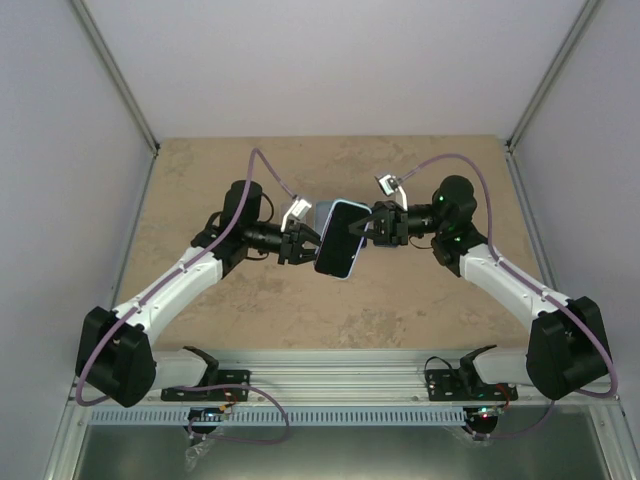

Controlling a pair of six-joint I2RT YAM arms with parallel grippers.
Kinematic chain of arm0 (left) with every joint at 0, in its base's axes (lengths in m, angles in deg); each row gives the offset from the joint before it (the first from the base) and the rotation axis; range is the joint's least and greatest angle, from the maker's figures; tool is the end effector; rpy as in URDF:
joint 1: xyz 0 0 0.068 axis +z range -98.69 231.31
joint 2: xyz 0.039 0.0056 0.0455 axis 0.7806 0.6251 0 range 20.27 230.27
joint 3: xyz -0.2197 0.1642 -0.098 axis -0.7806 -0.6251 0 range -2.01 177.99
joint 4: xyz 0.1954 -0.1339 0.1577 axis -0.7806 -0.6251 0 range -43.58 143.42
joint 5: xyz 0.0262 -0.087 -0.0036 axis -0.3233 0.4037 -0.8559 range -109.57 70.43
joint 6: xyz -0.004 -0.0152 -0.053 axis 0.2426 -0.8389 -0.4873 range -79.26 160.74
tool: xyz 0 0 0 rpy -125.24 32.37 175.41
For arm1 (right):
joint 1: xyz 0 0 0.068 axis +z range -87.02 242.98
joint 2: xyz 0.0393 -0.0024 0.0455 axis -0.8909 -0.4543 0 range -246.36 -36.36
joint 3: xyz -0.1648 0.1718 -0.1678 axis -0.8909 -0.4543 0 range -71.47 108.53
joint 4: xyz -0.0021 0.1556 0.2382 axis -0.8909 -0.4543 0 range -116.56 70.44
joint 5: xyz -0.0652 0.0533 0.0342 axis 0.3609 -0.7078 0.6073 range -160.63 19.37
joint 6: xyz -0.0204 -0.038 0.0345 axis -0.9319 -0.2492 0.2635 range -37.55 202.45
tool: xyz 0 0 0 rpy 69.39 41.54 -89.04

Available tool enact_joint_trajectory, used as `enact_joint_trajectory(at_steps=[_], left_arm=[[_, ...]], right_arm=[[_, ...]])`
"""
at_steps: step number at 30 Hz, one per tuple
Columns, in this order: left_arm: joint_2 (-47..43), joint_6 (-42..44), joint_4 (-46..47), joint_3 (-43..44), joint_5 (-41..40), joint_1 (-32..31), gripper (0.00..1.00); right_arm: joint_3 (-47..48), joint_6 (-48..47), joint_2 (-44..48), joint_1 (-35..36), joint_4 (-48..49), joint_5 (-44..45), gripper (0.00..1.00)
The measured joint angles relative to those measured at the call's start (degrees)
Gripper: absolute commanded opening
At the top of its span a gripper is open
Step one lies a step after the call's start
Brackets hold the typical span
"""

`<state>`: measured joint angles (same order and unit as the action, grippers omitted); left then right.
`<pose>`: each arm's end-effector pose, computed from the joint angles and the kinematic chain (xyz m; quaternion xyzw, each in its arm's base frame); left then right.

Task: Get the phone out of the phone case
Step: Remove the phone case from the phone.

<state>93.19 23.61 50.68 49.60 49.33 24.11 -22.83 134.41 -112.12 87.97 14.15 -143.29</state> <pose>0.2416 -0.1637 0.3063 0.3674 0.6621 -0.6088 0.2366 0.2587 0.1602 0.3281 -0.3051 0.6244 0.6827 0.2257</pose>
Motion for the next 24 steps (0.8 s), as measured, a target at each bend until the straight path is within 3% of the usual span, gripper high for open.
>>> enact_joint_trajectory(at_steps=[11, 14, 18, 24], left_arm=[[0.44, -1.62, 0.81, -0.72, 0.15, -0.76, 0.00], [0.07, -4.92, 5.90, -2.43, -0.17, -0.31, 0.00], [0.11, -10.54, 11.58, -3.26, -2.05, 0.55, 0.00], [0.35, -17.11, 17.11, -3.39, -4.46, 2.08, 0.00]], right_arm=[[3.58, -6.16, -1.70, -0.07, -10.14, -1.77, 0.01], [4.92, -7.21, -2.03, -0.50, -12.87, -1.73, 0.18], [8.83, -11.30, -3.93, -1.53, -18.29, -1.25, 0.52], [18.18, -19.63, -6.34, -3.23, -26.69, 0.92, 0.78]])
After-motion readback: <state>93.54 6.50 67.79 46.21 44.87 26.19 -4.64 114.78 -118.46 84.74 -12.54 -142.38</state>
